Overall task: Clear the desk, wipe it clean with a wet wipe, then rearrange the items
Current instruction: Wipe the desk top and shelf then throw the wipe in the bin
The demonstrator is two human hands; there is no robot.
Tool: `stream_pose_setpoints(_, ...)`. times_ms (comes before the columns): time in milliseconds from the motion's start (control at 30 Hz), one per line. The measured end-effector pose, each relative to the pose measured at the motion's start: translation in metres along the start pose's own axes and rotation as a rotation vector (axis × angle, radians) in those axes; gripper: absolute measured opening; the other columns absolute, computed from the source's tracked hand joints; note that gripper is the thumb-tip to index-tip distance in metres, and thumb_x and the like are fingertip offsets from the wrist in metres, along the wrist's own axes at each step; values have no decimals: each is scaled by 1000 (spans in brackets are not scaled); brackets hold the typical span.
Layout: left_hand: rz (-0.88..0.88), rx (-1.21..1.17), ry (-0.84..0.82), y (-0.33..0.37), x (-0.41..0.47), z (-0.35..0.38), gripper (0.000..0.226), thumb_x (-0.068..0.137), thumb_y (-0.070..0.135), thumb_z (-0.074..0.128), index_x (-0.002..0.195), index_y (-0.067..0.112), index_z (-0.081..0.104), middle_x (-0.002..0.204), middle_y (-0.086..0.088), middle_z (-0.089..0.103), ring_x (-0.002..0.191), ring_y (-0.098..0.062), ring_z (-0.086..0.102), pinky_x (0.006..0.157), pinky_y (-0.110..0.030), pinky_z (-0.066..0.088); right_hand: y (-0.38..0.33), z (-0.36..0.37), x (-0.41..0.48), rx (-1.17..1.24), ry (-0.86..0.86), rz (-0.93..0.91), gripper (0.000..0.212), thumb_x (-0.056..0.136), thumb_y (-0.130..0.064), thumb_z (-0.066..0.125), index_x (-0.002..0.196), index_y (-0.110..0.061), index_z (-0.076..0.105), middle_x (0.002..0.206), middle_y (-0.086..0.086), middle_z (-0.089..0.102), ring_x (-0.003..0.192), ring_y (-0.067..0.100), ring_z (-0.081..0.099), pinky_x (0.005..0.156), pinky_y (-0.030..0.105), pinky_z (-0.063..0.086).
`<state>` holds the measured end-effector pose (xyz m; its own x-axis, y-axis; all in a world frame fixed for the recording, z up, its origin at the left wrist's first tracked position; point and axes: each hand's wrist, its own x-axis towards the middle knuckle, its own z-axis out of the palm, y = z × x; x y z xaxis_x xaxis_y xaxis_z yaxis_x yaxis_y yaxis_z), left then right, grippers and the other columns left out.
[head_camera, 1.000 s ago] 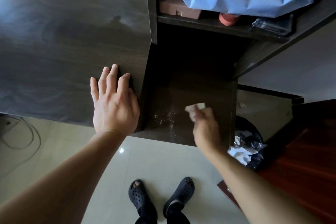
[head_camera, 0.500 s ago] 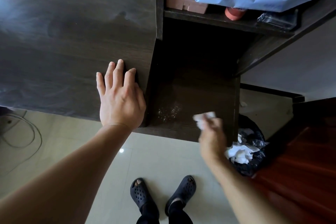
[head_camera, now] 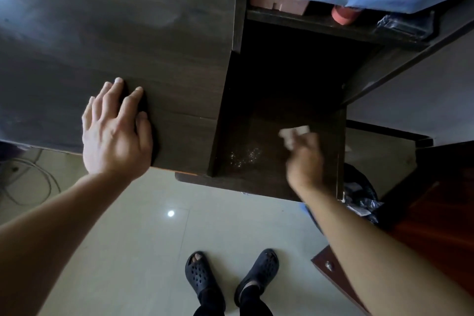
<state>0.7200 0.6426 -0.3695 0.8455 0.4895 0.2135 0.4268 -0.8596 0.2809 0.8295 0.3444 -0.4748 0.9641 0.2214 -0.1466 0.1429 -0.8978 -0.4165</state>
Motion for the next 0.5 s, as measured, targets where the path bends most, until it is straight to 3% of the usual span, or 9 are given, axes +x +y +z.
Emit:
stream_pose_setpoints(67,24,0,-5,1,-1,1,46,92,28,38,134,13,49,148,-14,37,139,-32,28,115,-47,20,-35,16,-36,67,-62,-133,6,92,-26,53,95,-27,58,91,-1,58,84,17,53,73,35,41)
stream_pose_setpoints(100,25,-4,-2,0,0,0,45,92,28,38,134,13,50,148,-14,37,139,-32,28,115,-47,20,-42,25,-58,109,-171,-208,9,92,-25,53,98,-29,58,92,1,58,84,20,54,73,37,44)
stream_pose_setpoints(167,19,-9,7,-1,2,-2,45,93,28,38,133,13,50,149,-14,37,139,-32,28,115,-47,20,-34,30,-82,-48,-246,-433,29,87,-15,52,113,-23,62,98,2,59,85,22,56,71,32,47)
stream_pose_setpoints(233,13,-9,6,0,0,-2,45,93,29,37,133,13,51,149,-14,37,139,-32,28,116,-47,20,-10,18,-70,-61,-368,-454,20,92,-25,51,105,-29,67,93,-9,64,85,12,59,75,31,48)
stream_pose_setpoints(300,12,-8,8,1,0,-1,45,94,30,36,134,14,51,149,-14,37,139,-32,29,115,-47,20,7,5,-23,-173,-195,-427,14,92,-37,55,94,-31,67,87,-13,66,80,6,61,74,36,47)
stream_pose_setpoints(333,15,-4,7,1,-1,-2,45,94,31,36,134,14,51,149,-14,37,140,-32,28,116,-47,20,8,-2,0,-184,-117,-349,15,92,-29,55,101,-31,67,94,-8,65,86,13,61,77,40,48)
stream_pose_setpoints(400,15,0,7,1,0,-2,45,94,30,37,134,15,51,149,-13,37,140,-31,28,116,-46,19,-1,-3,36,-126,8,-171,37,90,-6,53,126,-15,57,113,12,56,98,31,58,83,44,50)
stream_pose_setpoints(433,14,2,9,1,1,-2,44,94,30,37,134,15,51,149,-13,37,140,-31,28,116,-46,19,-9,2,44,-107,41,-141,38,91,-6,52,128,-13,55,115,16,55,100,34,57,85,44,50)
stream_pose_setpoints(500,15,3,9,1,0,-2,44,95,30,37,134,15,51,149,-14,37,140,-31,28,116,-46,19,-37,16,22,-29,-11,-151,23,96,-31,45,114,-26,60,110,8,60,100,29,58,86,44,48)
